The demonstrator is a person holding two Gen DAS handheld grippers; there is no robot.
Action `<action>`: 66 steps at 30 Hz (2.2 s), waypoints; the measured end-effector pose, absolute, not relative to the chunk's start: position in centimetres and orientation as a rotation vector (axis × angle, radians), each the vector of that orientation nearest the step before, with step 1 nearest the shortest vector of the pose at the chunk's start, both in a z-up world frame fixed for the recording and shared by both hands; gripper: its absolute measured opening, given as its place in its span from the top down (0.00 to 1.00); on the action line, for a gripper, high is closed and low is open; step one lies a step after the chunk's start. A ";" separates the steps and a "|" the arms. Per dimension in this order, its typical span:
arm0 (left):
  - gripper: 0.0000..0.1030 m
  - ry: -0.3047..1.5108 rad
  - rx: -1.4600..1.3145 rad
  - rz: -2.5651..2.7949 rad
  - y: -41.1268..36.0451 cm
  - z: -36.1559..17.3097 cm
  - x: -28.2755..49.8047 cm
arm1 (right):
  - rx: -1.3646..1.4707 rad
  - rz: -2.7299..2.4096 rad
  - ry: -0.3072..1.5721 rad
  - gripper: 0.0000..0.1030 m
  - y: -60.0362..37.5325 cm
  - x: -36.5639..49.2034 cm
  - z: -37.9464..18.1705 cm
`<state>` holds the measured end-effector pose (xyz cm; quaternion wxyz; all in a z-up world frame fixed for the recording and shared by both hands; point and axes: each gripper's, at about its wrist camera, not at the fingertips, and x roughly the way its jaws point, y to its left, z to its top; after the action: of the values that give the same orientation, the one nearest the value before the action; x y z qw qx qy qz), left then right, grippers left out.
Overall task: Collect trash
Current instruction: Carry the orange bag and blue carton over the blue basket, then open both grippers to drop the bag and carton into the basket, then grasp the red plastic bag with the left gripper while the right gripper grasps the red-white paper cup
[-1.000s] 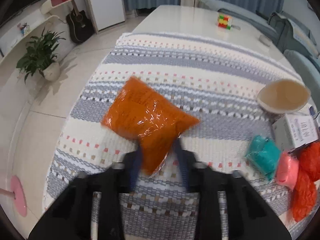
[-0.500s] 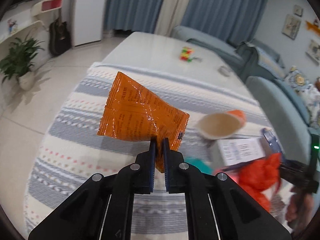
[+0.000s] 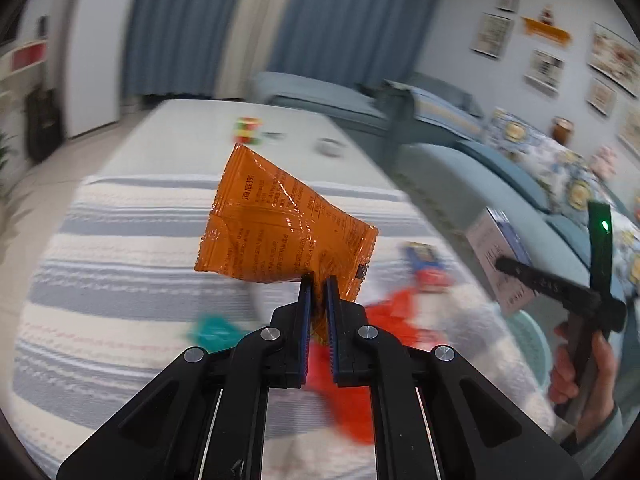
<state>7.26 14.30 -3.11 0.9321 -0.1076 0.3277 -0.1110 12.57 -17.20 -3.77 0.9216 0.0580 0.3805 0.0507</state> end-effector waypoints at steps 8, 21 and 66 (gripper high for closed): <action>0.94 0.691 -0.170 -0.446 1.8 -2.8 7.2 | 0.196 -0.029 0.741 0.69 -27.4 8.6 -2.0; 0.94 0.783 -0.016 -0.639 -16.2 -5.7 7.4 | 0.473 -0.179 0.889 0.69 -40.4 5.7 -7.8; 0.57 0.660 -0.148 -0.370 -0.6 -0.9 6.5 | 0.168 -0.019 0.665 0.63 -26.2 6.8 -1.7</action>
<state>6.54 -0.59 -0.86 0.9266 -0.0719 0.3219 -0.1806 6.80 -26.24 -1.70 0.9417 0.0825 0.3260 -0.0091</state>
